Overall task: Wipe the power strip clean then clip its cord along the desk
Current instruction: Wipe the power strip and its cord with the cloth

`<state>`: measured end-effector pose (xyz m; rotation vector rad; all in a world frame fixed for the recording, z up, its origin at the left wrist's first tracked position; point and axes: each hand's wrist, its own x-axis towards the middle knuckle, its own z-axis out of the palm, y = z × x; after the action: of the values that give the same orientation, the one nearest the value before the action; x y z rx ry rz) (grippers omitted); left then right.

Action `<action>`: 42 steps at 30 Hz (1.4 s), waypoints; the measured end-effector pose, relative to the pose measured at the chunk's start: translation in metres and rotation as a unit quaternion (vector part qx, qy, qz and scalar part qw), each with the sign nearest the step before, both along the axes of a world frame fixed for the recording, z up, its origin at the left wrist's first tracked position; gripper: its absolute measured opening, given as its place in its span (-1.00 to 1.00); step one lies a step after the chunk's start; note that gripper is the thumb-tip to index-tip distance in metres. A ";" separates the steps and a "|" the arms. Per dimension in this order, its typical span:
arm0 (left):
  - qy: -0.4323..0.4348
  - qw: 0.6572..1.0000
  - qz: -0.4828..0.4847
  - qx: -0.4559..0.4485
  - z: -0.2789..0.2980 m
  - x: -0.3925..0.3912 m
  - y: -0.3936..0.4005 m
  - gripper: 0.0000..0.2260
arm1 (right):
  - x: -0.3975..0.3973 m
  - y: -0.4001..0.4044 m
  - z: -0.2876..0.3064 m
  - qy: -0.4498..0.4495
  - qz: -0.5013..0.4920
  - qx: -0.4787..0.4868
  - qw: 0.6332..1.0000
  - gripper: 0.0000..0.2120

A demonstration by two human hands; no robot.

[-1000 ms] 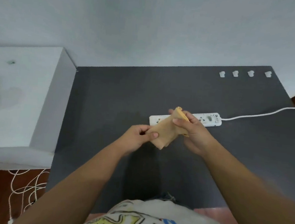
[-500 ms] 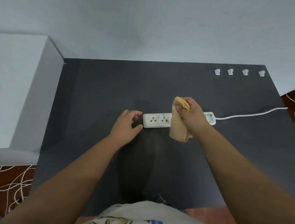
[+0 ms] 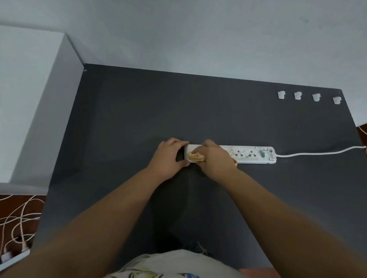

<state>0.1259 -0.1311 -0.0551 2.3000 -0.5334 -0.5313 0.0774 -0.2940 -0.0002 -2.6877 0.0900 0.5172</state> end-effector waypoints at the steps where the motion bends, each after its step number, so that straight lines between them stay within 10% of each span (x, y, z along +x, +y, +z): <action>1: -0.002 1.000 -0.002 0.000 -0.001 0.001 0.002 -0.44 | -0.003 -0.004 0.004 0.015 0.019 0.014 1.000 -0.82; 7: -0.003 1.000 -0.009 0.006 -0.002 0.003 0.005 -0.43 | 0.021 -0.023 0.009 -0.049 -0.103 -0.010 0.993 -0.73; 13: -0.013 1.000 -0.011 0.022 -0.002 0.003 0.004 -0.42 | -0.002 -0.021 -0.001 -0.004 0.018 0.014 1.000 -0.77; 17: -0.014 0.999 -0.014 0.029 -0.002 0.003 0.004 -0.42 | -0.002 -0.038 -0.004 -0.074 -0.170 0.016 0.983 -0.77; 22: -0.022 0.999 -0.015 0.035 -0.002 0.002 0.004 -0.41 | -0.013 -0.025 -0.004 -0.032 -0.014 0.037 0.999 -0.74; 26: -0.020 0.999 -0.019 0.042 -0.001 0.003 0.004 -0.41 | 0.003 -0.033 -0.005 -0.088 -0.151 0.025 0.984 -0.71; 31: -0.023 0.998 -0.025 0.044 -0.002 0.004 0.004 -0.42 | 0.007 -0.021 -0.001 -0.019 0.022 0.037 0.999 -0.70; 42: -0.017 0.999 -0.024 0.035 -0.004 0.007 0.004 -0.43 | 0.026 -0.021 0.003 -0.038 -0.009 0.020 0.999 -0.68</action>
<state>0.1332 -0.1272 -0.0586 2.3701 -0.5967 -0.5437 0.1039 -0.3154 0.0024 -2.6610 0.0816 0.4058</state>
